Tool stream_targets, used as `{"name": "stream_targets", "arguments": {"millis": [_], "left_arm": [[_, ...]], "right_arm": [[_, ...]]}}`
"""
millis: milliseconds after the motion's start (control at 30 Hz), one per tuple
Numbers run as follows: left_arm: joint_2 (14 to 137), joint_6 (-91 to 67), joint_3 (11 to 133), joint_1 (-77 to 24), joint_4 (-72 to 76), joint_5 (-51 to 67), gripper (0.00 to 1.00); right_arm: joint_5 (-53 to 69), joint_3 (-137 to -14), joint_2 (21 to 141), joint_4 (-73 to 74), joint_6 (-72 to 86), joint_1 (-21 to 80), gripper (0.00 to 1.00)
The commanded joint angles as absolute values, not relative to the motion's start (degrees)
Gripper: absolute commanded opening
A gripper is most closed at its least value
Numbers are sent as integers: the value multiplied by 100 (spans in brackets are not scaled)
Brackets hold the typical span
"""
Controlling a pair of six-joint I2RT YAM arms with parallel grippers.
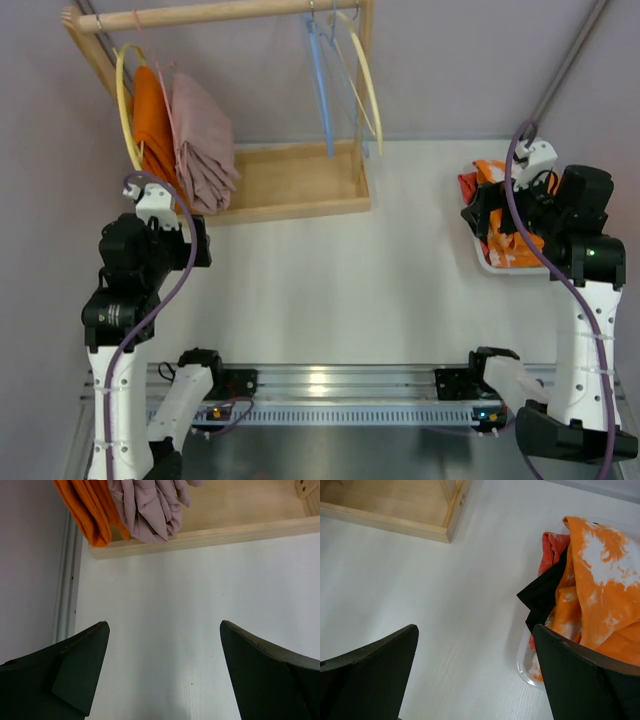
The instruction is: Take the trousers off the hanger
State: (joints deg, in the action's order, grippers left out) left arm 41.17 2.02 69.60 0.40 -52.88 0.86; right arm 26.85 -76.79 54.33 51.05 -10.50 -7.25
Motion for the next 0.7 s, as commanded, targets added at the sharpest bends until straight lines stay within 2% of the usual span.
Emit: {"name": "stream_targets", "arguments": {"millis": [0, 400, 567, 667], "left_arm": [[4236, 18, 7556, 35, -5309, -316, 99], [5817, -1186, 10701, 158, -5054, -97, 99], [6837, -1581, 11696, 167, -4843, 404, 90], [7346, -1722, 12022, 158, -4746, 256, 84]], "right_arm": [[2856, -7699, 5352, 5089, -1099, -686, 99], [2979, -7822, 5528, 5133, -1125, -686, 99], [3041, -7796, 5546, 5063, -993, -677, 99], [3006, -7770, 5537, 5027, -984, -686, 99]]}}
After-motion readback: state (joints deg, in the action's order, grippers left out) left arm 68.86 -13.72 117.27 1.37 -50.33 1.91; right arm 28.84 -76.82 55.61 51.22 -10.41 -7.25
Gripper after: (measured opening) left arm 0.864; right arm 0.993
